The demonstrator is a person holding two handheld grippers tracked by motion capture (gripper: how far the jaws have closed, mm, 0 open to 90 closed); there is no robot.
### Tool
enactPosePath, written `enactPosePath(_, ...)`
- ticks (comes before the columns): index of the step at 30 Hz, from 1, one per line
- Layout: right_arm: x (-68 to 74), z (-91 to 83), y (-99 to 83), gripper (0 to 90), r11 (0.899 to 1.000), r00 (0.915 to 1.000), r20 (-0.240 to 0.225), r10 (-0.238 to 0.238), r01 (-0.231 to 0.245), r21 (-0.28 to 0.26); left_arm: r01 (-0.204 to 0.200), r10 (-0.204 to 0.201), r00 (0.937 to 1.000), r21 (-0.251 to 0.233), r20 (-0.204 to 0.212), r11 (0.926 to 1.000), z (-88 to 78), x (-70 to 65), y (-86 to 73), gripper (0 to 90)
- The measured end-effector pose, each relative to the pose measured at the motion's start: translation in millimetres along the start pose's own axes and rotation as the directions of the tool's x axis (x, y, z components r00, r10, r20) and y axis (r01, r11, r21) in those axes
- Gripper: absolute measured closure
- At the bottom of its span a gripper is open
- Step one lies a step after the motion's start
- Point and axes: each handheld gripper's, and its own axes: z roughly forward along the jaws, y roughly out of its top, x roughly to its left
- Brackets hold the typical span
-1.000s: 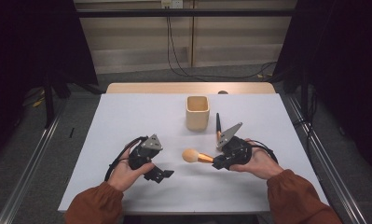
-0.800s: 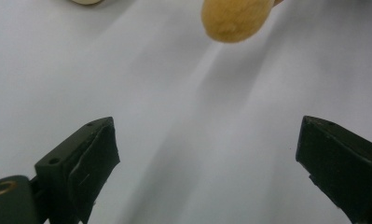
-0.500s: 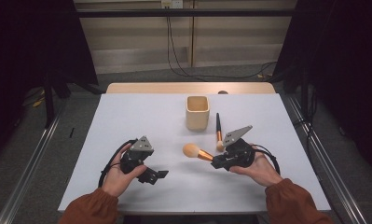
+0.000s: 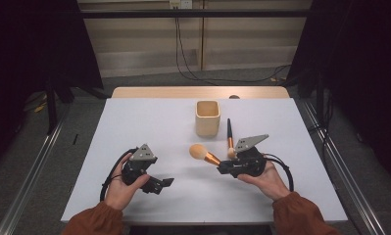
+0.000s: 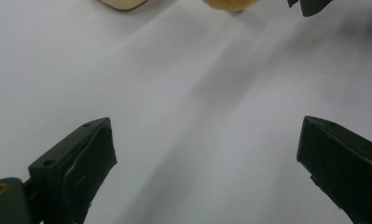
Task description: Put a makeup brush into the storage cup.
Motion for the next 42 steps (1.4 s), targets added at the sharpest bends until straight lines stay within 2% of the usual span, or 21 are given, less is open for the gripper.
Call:
enactPosePath(3, 6.3, -0.7, -0.2, 74.9, 0.999, 0.9996, 0.007, -0.026, 0.026, -0.027, 0.013, -0.013, 0.9999, 0.003, 0.004, 0.9999, 0.2, -1.8, 0.2, 4.1)
enactPosePath(5, 9.6, -2.0, 0.7, 74.9, 0.999, 0.9995, 0.014, -0.028, 0.029, -0.046, 0.008, -0.008, 0.9999, -0.006, 0.008, 0.9999, 0.6, -3.7, 0.5, 4.1)
enactPosePath(9, 11.1, -2.6, 0.4, 74.9, 0.995, 0.9998, 0.009, -0.02, 0.021, -0.102, 0.002, -0.002, 0.9999, -0.013, 0.01, 0.9999, 0.1, -4.0, 0.4, 4.1)
enactPosePath(11, 11.4, -2.2, -0.3, 74.9, 0.992, 0.9993, -0.005, -0.038, 0.037, -0.121, 0.002, -0.002, 1.0, -0.017, 0.009, 0.9999, -0.4, -4.1, 0.5, 4.1)
enactPosePath(13, 12.2, -2.1, -0.7, 74.9, 0.991, 0.9987, 0.001, -0.05, 0.05, -0.128, 0.002, -0.002, 1.0, -0.023, 0.005, 0.9997, -0.8, -4.5, 0.5, 4.1)
enactPosePath(18, 12.0, -2.1, -2.8, 74.8, 0.983, 0.9991, 0.011, -0.04, 0.041, -0.179, 0.002, -0.002, 1.0, -0.03, 0.002, 0.9995, -1.9, -5.6, -0.2, 4.1)
enactPosePath(21, 12.8, -2.0, -3.2, 74.9, 0.978, 0.9992, 0.011, -0.039, 0.04, -0.202, 0.032, -0.031, 0.9994, -0.053, 0.014, 0.9981, -2.2, -4.6, -1.4, 4.1)
enactPosePath(24, 13.0, -2.2, -3.3, 74.9, 0.973, 0.9992, 0.012, -0.039, 0.041, -0.226, 0.024, -0.024, 0.9997, -0.063, -0.005, 0.9978, -3.3, -4.9, -1.3, 4.1)
enactPosePath(29, 13.8, -1.6, -4.0, 74.8, 0.967, 0.9988, 0.027, -0.041, 0.047, -0.252, 0.03, -0.03, 0.9996, -0.081, 0.005, 0.9963, -5.2, -5.2, -1.3, 4.0)
enactPosePath(35, 13.1, -2.4, -4.0, 74.8, 0.946, 0.9996, 0.013, -0.027, 0.03, -0.321, 0.022, -0.023, 0.9997, -0.103, -0.006, 0.9944, -6.9, -5.4, -1.0, 4.0)
enactPosePath(36, 13.1, -2.8, -3.9, 74.8, 0.943, 0.9995, 0.016, -0.028, 0.031, -0.331, 0.032, -0.033, 0.9994, -0.116, -0.01, 0.9927, -6.7, -5.7, -1.3, 4.0)
enactPosePath(38, 12.8, -4.2, -3.7, 74.8, 0.932, 0.9997, 0.011, -0.023, 0.025, -0.362, 0.036, -0.036, 0.9993, -0.135, 0.002, 0.9901, -6.2, -5.3, -1.5, 4.0)
enactPosePath(42, 12.1, -5.9, -3.8, 74.8, 0.916, 0.9998, -0.005, -0.017, 0.014, -0.4, 0.016, -0.017, 0.9998, -0.154, -0.009, 0.9879, -5.6, -6.4, -1.8, 3.7)
